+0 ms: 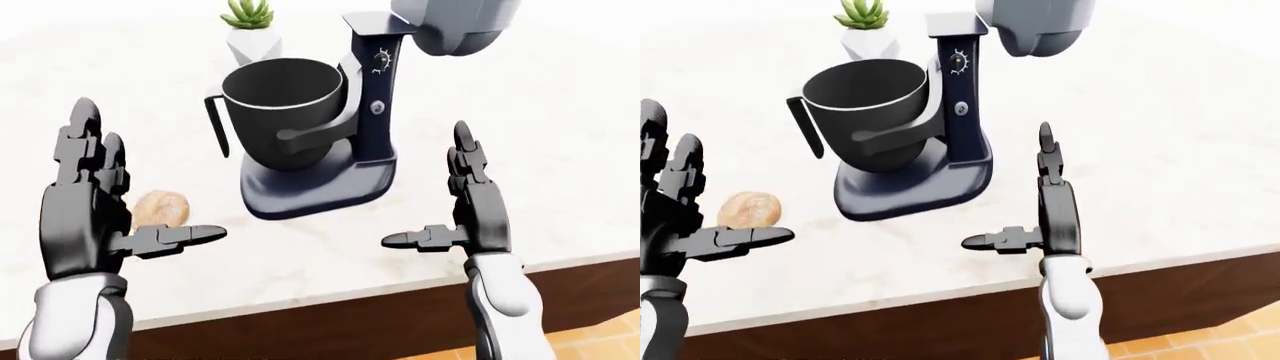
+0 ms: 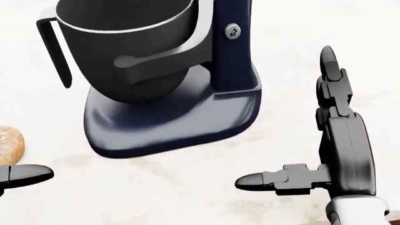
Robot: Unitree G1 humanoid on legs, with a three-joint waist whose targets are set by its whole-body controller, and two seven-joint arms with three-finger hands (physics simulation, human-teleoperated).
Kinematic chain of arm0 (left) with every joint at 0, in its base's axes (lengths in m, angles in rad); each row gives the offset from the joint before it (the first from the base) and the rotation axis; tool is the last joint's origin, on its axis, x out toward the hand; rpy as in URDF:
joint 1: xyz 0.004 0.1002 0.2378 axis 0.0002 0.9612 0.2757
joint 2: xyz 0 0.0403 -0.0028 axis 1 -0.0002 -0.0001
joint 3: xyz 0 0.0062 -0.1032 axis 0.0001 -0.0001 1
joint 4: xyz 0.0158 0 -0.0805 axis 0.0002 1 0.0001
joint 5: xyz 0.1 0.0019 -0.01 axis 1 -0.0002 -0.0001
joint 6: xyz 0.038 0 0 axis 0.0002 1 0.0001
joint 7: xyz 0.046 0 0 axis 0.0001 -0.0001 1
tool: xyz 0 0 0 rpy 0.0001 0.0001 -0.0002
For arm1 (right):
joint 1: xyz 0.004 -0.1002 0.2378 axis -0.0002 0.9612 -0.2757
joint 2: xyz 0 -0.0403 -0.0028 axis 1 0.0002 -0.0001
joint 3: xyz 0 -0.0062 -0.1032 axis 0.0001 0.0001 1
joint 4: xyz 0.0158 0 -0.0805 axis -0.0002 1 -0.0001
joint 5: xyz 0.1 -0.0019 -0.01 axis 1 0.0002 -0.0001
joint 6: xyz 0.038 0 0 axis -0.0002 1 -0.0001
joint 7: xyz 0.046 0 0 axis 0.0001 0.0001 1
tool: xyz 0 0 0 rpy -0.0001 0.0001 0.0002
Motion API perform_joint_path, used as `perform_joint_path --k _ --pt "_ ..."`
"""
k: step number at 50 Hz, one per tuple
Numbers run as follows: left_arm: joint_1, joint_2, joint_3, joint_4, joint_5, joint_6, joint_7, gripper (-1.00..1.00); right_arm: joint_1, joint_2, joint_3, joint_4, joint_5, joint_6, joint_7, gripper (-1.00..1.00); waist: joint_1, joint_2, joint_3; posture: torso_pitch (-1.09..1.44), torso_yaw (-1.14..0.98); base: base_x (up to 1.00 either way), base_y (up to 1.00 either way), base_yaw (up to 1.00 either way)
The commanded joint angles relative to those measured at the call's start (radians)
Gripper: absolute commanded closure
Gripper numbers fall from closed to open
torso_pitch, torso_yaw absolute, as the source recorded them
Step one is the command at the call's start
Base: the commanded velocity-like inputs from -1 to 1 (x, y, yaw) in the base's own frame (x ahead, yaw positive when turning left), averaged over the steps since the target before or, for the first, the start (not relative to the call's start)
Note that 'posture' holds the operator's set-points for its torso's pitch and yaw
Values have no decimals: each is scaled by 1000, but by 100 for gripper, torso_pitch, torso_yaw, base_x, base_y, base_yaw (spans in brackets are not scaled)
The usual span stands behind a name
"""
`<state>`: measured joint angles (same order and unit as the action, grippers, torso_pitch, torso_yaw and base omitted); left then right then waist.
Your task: Place the bread in the stand mixer bowl.
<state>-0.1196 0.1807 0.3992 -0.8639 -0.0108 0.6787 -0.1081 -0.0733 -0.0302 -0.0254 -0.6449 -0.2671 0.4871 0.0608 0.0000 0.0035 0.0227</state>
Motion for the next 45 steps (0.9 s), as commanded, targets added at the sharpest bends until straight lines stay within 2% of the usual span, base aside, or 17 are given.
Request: perform_joint_path --k 1,9,17,22,31,45 --pt "-6 16 21 -9 -5 -50 -4 -100 -18 -2 1 -40 -2 -32 -4 -100 0 1 -14 0 0 0 0 0" --pt "32 41 122 58 -24 -123 -31 -100 -17 -5 5 -40 -14 -52 -1 -100 -1 5 -9 0 0 0 0 0" --pt "65 46 170 130 -16 -199 -50 -100 -16 -2 3 -43 -20 -60 3 -100 -1 7 -9 0 0 0 0 0" --pt "69 54 173 211 1 -259 -47 -100 -17 -2 4 -46 -22 -60 4 -100 0 8 -10 0 0 0 0 0" --pt "3 137 165 381 17 -301 -31 -100 -20 -2 6 -35 -24 -69 5 -100 0 9 -15 0 0 0 0 0" --pt "-79 209 102 545 65 -315 -48 -100 -17 0 8 -39 -25 -70 5 -100 2 13 -23 0 0 0 0 0"
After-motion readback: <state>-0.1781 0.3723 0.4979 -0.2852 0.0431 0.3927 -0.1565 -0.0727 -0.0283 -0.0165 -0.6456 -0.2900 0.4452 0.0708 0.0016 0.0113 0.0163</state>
